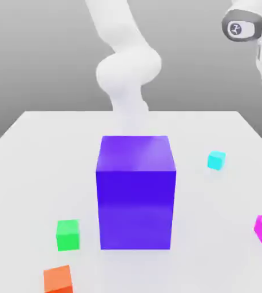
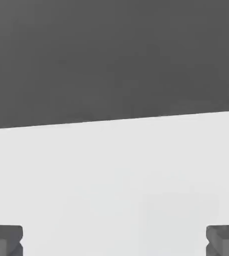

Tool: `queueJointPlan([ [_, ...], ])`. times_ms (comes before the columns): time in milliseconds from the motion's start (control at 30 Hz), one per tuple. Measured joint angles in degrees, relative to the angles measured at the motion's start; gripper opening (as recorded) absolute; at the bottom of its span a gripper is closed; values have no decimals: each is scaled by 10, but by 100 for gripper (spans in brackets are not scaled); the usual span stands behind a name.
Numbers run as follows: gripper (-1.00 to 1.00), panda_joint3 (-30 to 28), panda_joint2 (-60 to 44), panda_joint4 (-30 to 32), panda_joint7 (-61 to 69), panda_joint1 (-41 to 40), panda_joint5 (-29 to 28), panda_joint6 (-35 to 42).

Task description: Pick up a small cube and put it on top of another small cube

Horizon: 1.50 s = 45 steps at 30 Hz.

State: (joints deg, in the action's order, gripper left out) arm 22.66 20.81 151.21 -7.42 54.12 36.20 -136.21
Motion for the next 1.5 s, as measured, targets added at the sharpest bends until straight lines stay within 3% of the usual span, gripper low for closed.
queueJointPlan([
  [300,100,-58,-157,-46,88,-85,-111,-81],
  [500,100,-103,-273,-72,99,-142,-253,-154],
  [633,100,-167,-347,-91,84,-138,-370,-199],
  [767,100,-194,-428,-109,74,-124,-401,-261],
  [800,-100,-198,-449,-113,74,-121,-402,-277],
  [1033,-100,-199,-453,-114,72,-120,-404,-280],
  [1233,-100,-189,-355,-105,85,-135,-379,-213],
  [1500,-100,-276,-263,-90,269,-282,-353,-214],
])
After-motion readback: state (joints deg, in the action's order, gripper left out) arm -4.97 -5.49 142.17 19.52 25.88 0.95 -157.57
